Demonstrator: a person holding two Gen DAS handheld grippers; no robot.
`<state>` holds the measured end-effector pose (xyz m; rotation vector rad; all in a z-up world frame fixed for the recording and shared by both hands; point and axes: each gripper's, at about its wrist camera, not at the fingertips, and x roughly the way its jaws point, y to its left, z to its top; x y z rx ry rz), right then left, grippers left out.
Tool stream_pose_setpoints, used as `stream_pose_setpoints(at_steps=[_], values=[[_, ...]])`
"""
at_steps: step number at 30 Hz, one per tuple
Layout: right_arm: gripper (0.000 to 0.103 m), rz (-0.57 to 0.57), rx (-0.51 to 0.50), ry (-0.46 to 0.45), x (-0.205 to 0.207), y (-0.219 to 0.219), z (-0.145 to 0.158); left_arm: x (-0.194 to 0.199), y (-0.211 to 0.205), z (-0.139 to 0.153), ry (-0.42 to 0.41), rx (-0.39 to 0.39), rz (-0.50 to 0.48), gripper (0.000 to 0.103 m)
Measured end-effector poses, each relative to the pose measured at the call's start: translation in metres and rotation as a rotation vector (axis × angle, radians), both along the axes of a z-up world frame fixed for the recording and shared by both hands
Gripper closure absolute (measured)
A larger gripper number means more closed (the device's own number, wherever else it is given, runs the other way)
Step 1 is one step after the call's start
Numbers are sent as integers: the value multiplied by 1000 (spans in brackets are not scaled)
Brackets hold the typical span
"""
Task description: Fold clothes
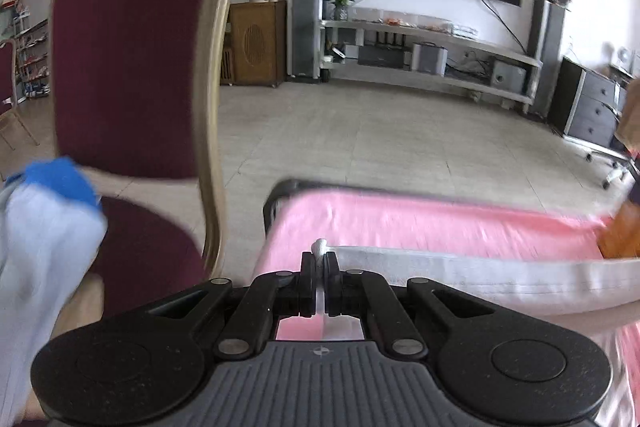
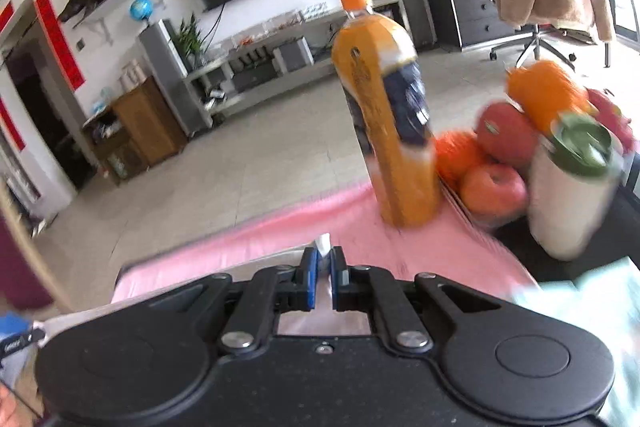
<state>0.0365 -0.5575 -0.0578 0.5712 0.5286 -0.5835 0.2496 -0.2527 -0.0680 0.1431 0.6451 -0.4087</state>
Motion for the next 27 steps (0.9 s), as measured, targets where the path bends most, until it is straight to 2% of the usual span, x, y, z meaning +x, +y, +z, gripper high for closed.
stream_pose_setpoints(at_steps=[3, 5, 7, 8, 10, 12, 15, 17, 23, 27], values=[[96, 12, 39, 46, -44, 25, -26, -45, 19, -27, 43, 61, -22, 101], [96, 13, 74, 74, -70, 39, -45, -63, 24, -56, 110, 120, -24, 101], [96, -15, 152, 85, -84, 40, -73, -71, 28, -78, 183, 140, -4, 101], [96, -27, 189, 80, -90, 40, -86, -75, 31, -83, 180, 149, 5, 101], [96, -42, 207, 69, -96, 39, -94, -80, 32, -82, 115, 179, 20, 101], [96, -51, 215, 61, -99, 37, -96, -81, 36, -72, 83, 134, 34, 101], [96, -45, 187, 26, -109, 40, -90, -87, 54, -63, 77, 20, 83, 101], [96, -50, 202, 6, -119, 42, -91, -95, 67, -60, 71, -19, 117, 101], [96, -59, 221, 9, -143, 49, -98, -119, 89, -69, 127, -47, 164, 101], [96, -51, 199, 24, -153, 59, -100, -127, 92, -75, 136, -21, 176, 101]])
